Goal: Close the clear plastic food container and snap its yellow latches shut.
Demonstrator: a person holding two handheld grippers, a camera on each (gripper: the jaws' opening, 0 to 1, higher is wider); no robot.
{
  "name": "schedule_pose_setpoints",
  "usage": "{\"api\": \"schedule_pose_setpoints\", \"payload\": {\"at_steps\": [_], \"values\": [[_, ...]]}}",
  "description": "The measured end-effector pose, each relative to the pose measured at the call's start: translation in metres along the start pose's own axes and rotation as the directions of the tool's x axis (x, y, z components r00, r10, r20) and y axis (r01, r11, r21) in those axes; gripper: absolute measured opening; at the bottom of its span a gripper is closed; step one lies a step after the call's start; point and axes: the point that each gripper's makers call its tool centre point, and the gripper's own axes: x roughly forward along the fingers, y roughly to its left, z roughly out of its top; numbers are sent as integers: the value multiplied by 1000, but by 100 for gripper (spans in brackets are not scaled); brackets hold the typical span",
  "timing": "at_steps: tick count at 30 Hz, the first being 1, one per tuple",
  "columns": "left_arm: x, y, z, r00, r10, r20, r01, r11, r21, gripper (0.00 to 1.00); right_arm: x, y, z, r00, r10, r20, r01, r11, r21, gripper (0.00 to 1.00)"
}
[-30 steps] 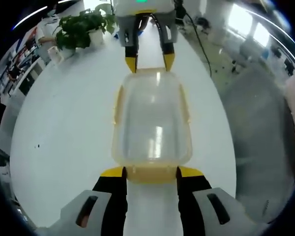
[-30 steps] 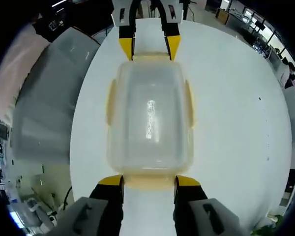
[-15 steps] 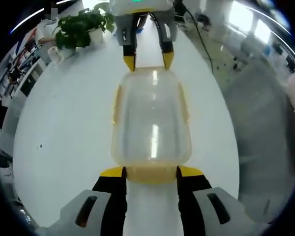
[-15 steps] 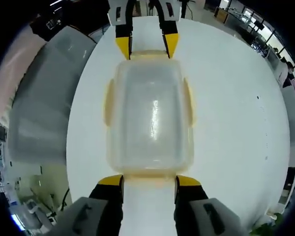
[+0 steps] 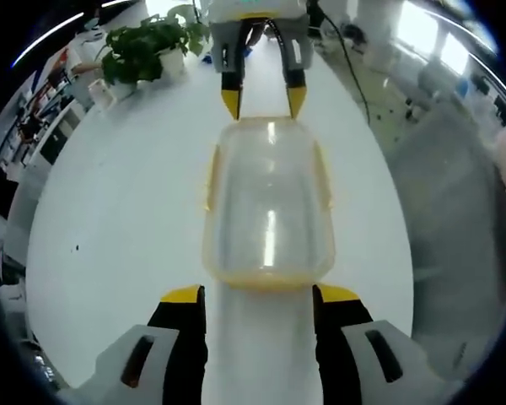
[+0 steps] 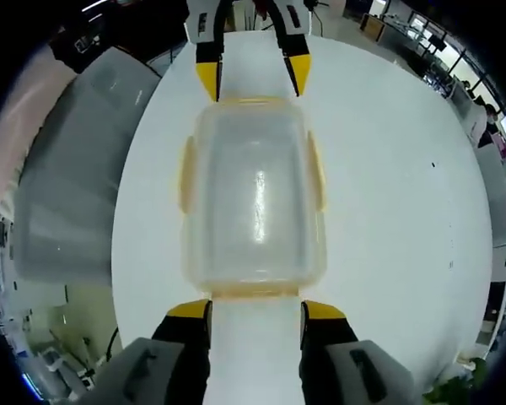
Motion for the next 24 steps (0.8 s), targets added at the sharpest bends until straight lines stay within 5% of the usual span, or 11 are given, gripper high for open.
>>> {"api": "schedule_pose_setpoints", "payload": {"at_steps": [9,20,24], "values": [[-11,1,11,1000,2,21,-3,1000,22,44,-13,1,7,1000,-19,9,19,1000,-11,38],[-13,17,22,994,69,80,-64,996,-58,40,-13,1,26,998,-42,41,43,999,-32,37],[-10,13,31,992,51,116,-41,995,-94,39,-10,2,31,998,-33,47,35,999,-39,37]]}}
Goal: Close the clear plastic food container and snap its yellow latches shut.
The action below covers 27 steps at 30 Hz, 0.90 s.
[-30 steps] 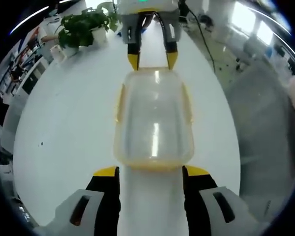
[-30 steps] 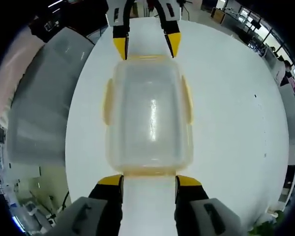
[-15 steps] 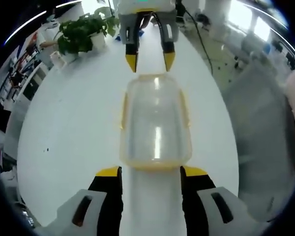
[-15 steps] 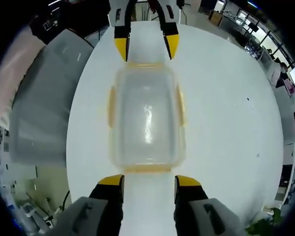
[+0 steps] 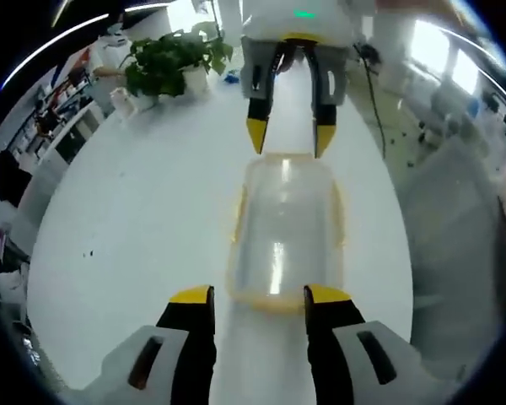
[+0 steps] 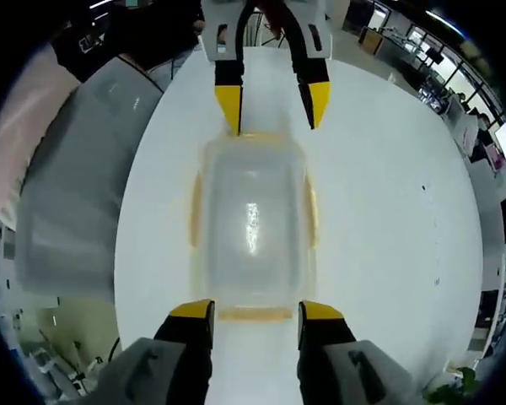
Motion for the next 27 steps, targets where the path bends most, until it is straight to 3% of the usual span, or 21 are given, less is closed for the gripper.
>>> {"api": "schedule_pose_setpoints", "payload": {"at_steps": [2,4,13,18,21,27], "values": [[3,-5,9,999,-21,50,24,998,-59,39,1,0,2,1000,4,1,-4,1000,-6,37],[4,-6,11,998,-25,63,30,997,-76,37,2,1,5,1000,13,10,-13,1000,-6,37],[23,-16,17,996,-51,74,57,995,-85,34,7,2,12,999,32,28,-32,999,-4,37],[30,-11,15,998,-24,59,28,997,-76,33,9,0,12,998,42,40,-43,999,12,36],[31,-17,20,995,-54,83,61,994,-89,31,9,0,12,998,41,46,-41,999,19,35],[36,-15,24,992,-26,124,34,997,-65,29,10,2,13,999,24,46,-24,1000,6,36]]}}
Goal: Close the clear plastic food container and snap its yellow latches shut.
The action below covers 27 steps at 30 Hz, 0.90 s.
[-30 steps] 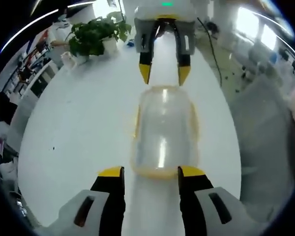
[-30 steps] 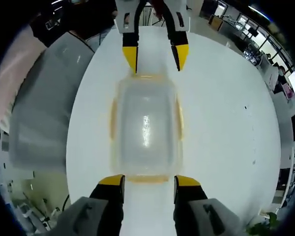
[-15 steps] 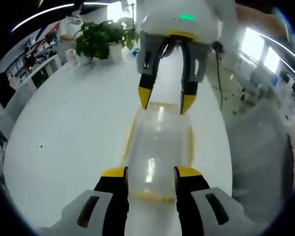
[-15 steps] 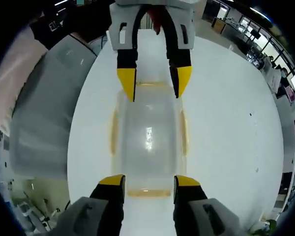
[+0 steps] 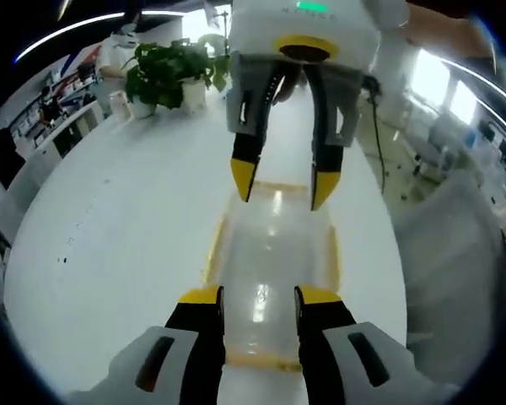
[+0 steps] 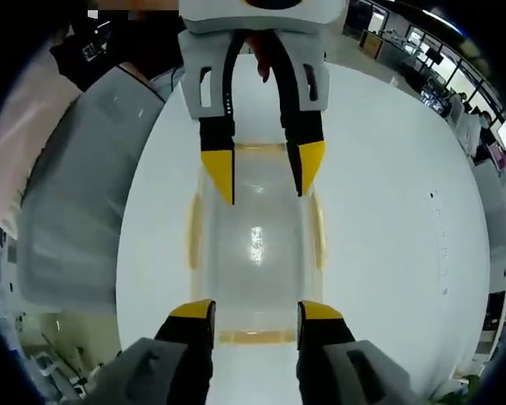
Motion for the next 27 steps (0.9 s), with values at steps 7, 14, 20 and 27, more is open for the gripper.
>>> {"api": "schedule_pose_setpoints", "payload": {"at_steps": [7,14,20,27], "values": [[0,-11,0,1000,-28,4,27,999,38,39,3,1,14,998,-4,63,4,1000,-9,36],[1,-12,2,1000,4,30,-5,1000,8,41,7,-2,31,996,-5,87,8,999,-37,39],[3,-9,4,998,46,48,-45,999,-22,39,8,-5,36,995,-12,97,15,999,-38,39],[3,-14,2,999,8,51,-9,1000,19,45,8,-9,38,996,-21,92,26,998,-61,44]]}}
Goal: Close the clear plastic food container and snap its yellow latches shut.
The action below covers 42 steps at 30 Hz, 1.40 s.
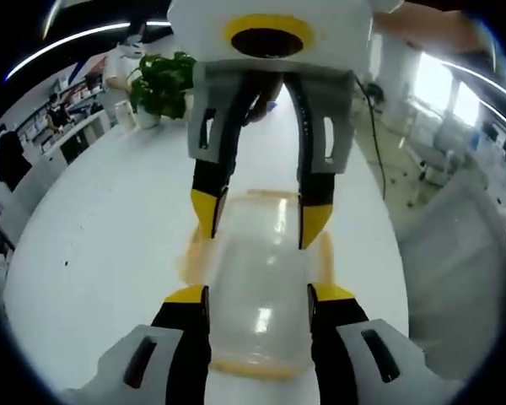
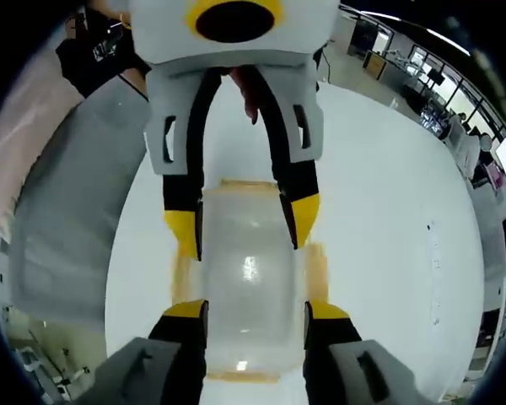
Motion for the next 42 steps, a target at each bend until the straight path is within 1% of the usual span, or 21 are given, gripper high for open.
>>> {"api": "schedule_pose_setpoints", "payload": {"at_steps": [3,6,8,9,11,13,14,16,19,21,22,23,25,27,28,31,34,36,40,42], "values": [[-1,-1,-1,1000,-13,2,13,1000,-4,47,1,-1,0,1000,13,-1,-13,1000,8,45],[0,-8,0,999,-44,-2,44,999,3,54,1,-5,1,1000,6,11,-7,1000,24,50],[0,-13,-1,999,-51,-13,51,998,35,58,2,-5,3,1000,10,24,-11,999,38,52],[1,-15,-2,999,-46,-25,47,998,52,60,3,-6,4,999,17,33,-18,999,49,52],[2,-17,-2,999,-37,-31,38,998,54,62,5,-7,6,999,26,42,-29,998,61,55],[3,-14,-3,1000,-10,-29,12,998,56,61,6,-7,9,998,35,46,-38,997,65,56],[3,-14,-3,1000,-7,-28,8,998,55,60,6,-7,9,998,36,46,-39,997,66,56],[5,-12,0,1000,28,0,-28,999,17,60,7,-7,11,998,49,46,-51,997,60,57],[7,-16,-1,998,54,10,-54,998,24,63,8,-7,11,997,70,41,-72,996,53,57],[9,-19,-2,998,65,5,-65,997,46,66,9,-7,11,995,86,43,-89,994,60,56],[11,-21,-2,998,68,-6,-68,995,71,68,10,-5,11,993,103,48,-106,992,69,56],[12,-22,-3,997,72,-13,-70,994,88,69,10,-6,11,994,99,53,-103,992,76,56],[14,-20,-3,995,100,-21,-97,988,118,68,10,-6,11,993,110,52,-114,991,76,56],[14,-13,-3,989,144,-15,-141,981,131,61,11,-6,12,992,118,50,-122,990,72,57],[15,-15,-3,991,131,-13,-128,984,126,61,11,-6,11,991,121,49,-124,990,74,57],[17,-15,-1,990,140,-14,-137,980,142,61,13,-7,11,989,139,48,-143,987,76,57],[19,-16,0,991,133,-19,-128,978,164,60,14,-7,11,985,164,46,-167,983,73,57],[18,-15,0,991,132,-27,-126,977,170,60,16,-8,11,981,193,37,-195,978,76,58],[19,-15,0,991,131,-39,-123,979,164,59,21,-8,10,964,266,8,-266,960,90,58],[19,-15,0,991,128,-42,-119,979,166,59,22,-8,11,959,285,-1,-283,955,92,58]]}}
